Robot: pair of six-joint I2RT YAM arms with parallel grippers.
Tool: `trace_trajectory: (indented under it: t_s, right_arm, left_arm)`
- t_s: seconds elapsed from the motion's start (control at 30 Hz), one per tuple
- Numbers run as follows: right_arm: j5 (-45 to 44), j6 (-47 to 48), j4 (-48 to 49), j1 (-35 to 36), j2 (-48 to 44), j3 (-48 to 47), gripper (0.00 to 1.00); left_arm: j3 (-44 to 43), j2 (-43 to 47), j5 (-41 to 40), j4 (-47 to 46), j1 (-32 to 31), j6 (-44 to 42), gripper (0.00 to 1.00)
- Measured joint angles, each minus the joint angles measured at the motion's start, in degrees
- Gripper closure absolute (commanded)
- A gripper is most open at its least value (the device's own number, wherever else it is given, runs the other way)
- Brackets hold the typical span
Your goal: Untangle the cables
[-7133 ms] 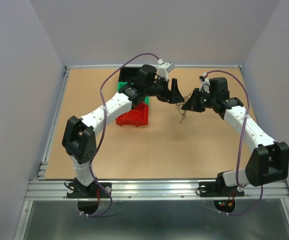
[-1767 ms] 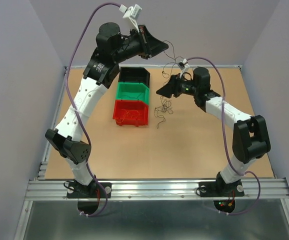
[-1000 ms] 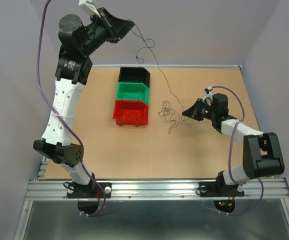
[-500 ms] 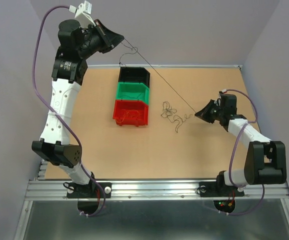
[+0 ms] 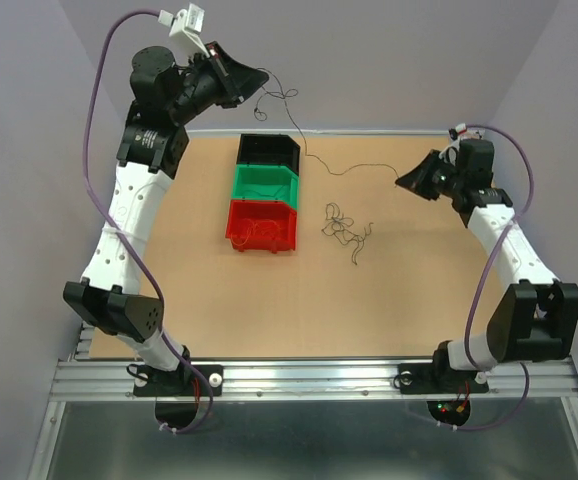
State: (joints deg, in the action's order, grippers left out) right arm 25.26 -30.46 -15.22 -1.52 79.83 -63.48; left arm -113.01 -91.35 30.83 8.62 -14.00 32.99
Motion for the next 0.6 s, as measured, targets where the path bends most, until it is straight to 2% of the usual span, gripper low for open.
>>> trace_trajectory:
  t_s: [0.2,0.4,0.6]
  right_arm:
    - [4.57,-0.2,0.9,5.53,7.63,-12.17,1.0]
    - [6.27,-1.4,0.96,11.61,19.98,-25.92,0.99]
    - [7.1,-3.82,0.7,13.29,30.99,-39.39,1.0]
  left_arm:
    - [1.57,-0.26,-1.03,0.28,-3.85,-2.12,1.0]
    - [-0.68,-4.24,-4.26,1.53,-2.62,-4.59,1.0]
    - [-5.49,-12.02,-5.38,1.33,-1.22,-5.66,1.0]
